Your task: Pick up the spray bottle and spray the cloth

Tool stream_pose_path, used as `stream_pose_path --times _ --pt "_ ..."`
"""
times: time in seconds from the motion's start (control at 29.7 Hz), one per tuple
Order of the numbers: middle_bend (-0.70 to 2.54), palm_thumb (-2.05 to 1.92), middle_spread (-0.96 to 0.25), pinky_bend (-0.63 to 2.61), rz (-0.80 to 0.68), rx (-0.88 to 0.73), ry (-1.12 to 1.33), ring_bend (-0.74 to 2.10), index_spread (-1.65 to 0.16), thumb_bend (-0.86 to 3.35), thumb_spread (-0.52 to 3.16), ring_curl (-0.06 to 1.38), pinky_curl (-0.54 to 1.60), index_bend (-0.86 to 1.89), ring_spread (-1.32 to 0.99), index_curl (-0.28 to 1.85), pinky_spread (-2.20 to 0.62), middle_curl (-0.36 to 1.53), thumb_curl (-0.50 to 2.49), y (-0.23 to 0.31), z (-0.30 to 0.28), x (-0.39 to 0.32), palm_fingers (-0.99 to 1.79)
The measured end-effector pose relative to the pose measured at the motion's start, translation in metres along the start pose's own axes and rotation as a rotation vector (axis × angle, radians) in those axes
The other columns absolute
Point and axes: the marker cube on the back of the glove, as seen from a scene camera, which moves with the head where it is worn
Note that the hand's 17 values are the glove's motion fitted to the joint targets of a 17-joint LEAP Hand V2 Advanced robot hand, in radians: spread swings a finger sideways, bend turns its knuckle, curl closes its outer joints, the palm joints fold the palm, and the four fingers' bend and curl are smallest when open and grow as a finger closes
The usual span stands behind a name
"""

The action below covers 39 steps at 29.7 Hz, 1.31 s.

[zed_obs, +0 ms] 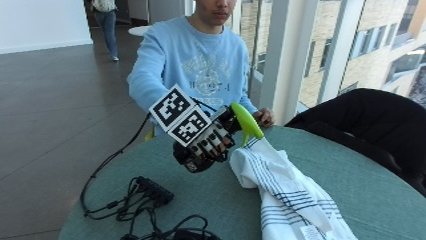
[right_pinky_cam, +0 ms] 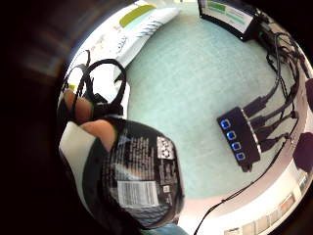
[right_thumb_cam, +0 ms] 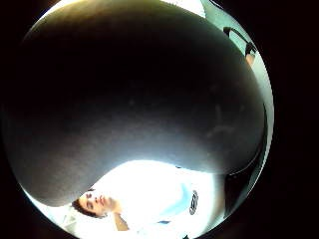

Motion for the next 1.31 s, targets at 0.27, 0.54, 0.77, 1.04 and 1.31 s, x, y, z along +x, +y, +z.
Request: stream_pose_path --times 0.27,0.54,0.77,1.04,1.31 --pt "0.36 0.91 -0.11 0.22 -0.207 0.099 -0.156 0.44 -0.22 -0.03 0.67 0.39 0.37 0.17 -0.09 0.49 0.07 0.47 0.67 0.005 0.016 -0.058 1.20" --pt "0.37 0.92 -0.11 0.22 -0.412 0.174 -0.334 0.44 -0.22 -0.03 0.68 0.39 0.37 0.17 -0.09 0.49 0.08 0.47 0.66 0.001 0.055 -0.140 1.20" --pt "0.36 0.92 -0.11 0.22 -0.565 0.170 -0.471 0.44 -0.22 -0.03 0.69 0.39 0.37 0.17 -0.08 0.49 0.08 0.47 0.66 -0.005 0.115 -0.197 1.19" --pt "0.36 0.92 -0.11 0.21 -0.610 0.130 -0.534 0.43 -0.22 -0.03 0.70 0.39 0.37 0.17 -0.08 0.49 0.08 0.47 0.66 -0.018 0.187 -0.234 1.18" --pt "0.35 0.91 -0.11 0.21 -0.622 0.128 -0.550 0.43 -0.22 -0.03 0.73 0.39 0.37 0.17 -0.08 0.49 0.08 0.47 0.65 -0.029 0.241 -0.256 1.18"
